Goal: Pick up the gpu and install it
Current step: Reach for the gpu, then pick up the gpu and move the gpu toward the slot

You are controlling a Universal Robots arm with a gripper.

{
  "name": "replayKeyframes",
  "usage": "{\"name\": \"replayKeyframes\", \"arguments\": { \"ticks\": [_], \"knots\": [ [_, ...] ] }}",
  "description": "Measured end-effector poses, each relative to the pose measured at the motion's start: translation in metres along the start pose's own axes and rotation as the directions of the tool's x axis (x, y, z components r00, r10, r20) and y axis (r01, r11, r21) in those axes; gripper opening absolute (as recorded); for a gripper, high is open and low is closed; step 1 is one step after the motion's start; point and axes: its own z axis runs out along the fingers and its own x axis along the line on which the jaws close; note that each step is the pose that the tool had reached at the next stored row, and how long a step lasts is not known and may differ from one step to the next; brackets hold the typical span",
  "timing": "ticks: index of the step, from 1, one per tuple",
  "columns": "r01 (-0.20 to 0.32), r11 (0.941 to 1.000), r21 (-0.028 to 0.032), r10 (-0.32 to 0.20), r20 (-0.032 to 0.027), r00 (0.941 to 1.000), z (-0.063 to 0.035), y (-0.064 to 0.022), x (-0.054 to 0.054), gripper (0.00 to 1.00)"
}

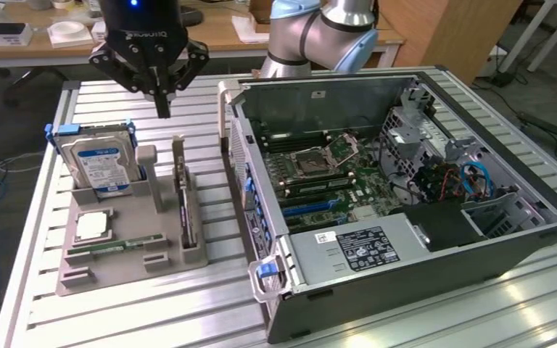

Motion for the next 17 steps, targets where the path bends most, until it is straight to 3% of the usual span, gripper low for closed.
{"name": "replayKeyframes", "arguments": {
  "ticks": [17],
  "knots": [
    [0.000, 1.0000, 0.0000, 0.000, 0.0000, 1.0000, -0.0001, -0.0002, 0.0021, 0.11]
  ]
}}
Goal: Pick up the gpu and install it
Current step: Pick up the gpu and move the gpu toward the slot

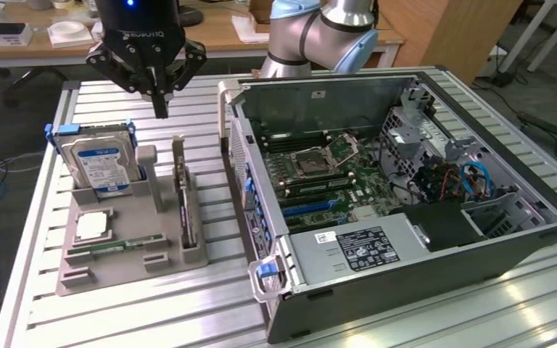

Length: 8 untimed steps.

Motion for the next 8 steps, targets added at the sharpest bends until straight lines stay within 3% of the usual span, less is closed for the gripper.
{"name": "replayKeyframes", "arguments": {
  "ticks": [8],
  "knots": [
    [0.000, 1.0000, 0.0000, 0.000, 0.0000, 1.0000, 0.0000, 0.0000, 0.0000, 0.42]
  ]
}}
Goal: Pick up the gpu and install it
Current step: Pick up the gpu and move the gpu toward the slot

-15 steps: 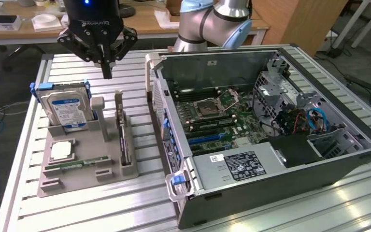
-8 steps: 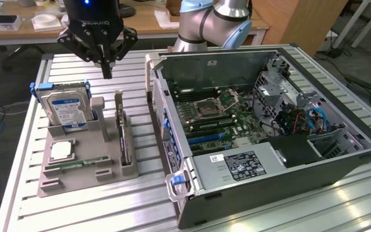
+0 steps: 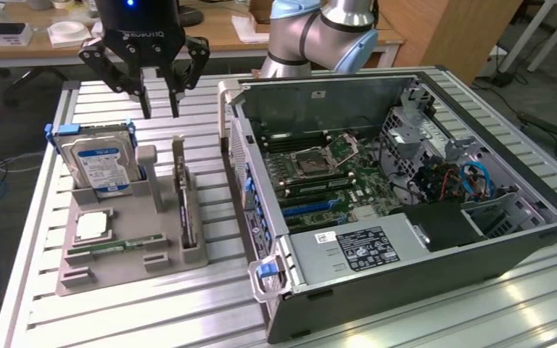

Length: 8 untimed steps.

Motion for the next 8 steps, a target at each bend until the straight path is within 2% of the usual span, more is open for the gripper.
{"name": "replayKeyframes", "arguments": {
  "ticks": [3, 8],
  "knots": [
    [0.002, 1.0000, 0.0000, -0.002, 0.0000, 1.0000, 0.0000, 0.0000, 0.0000, 0.42],
    [0.035, 0.9994, -0.0003, -0.035, -0.0017, 0.9994, 0.0004, -0.0001, 0.0000, 0.42]
  ]
}}
